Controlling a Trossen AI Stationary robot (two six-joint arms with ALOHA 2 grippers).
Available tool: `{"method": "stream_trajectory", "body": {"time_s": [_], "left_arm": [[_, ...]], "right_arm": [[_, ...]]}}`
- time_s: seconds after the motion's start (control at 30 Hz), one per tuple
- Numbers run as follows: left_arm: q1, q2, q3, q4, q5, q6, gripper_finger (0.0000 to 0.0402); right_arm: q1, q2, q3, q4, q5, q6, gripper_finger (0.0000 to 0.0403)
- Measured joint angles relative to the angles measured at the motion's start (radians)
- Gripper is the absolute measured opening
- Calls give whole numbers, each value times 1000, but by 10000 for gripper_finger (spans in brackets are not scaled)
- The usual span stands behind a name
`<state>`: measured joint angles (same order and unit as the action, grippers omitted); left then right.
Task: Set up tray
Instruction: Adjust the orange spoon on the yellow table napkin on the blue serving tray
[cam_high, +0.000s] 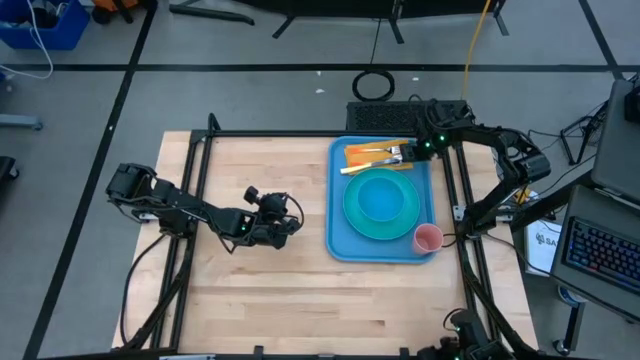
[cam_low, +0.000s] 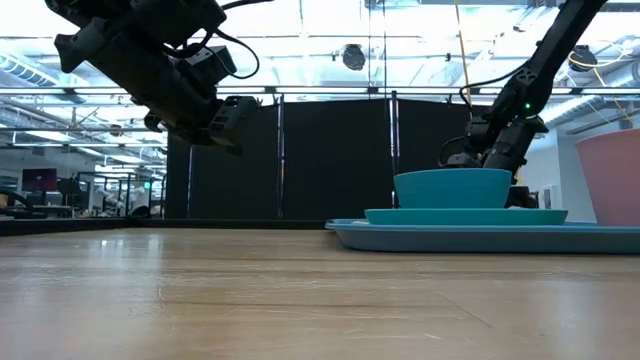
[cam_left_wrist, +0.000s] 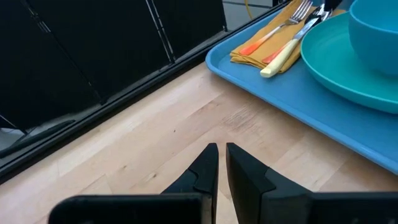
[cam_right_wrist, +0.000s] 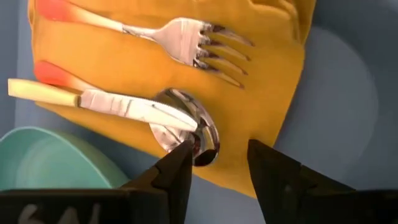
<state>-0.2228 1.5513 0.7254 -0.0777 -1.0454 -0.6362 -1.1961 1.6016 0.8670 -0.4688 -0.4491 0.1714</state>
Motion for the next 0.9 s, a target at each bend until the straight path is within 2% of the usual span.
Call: {"method": "stream_trajectory", "body": {"time_s": [0.07,0.2,0.43,0.9], "left_arm": [[0,0,0,1,0,7,37],[0,0,0,1,0,6,37],[0,0,0,1,0,5,37],[0,0,0,1,0,3,37]], "right_arm": [[0,0,-1,17,-3,1,145],[-4,0,-1,56,-74,27,144],[-4,0,-1,35,-76,33,138],[-4,0,-1,31,-76,26,51]]}}
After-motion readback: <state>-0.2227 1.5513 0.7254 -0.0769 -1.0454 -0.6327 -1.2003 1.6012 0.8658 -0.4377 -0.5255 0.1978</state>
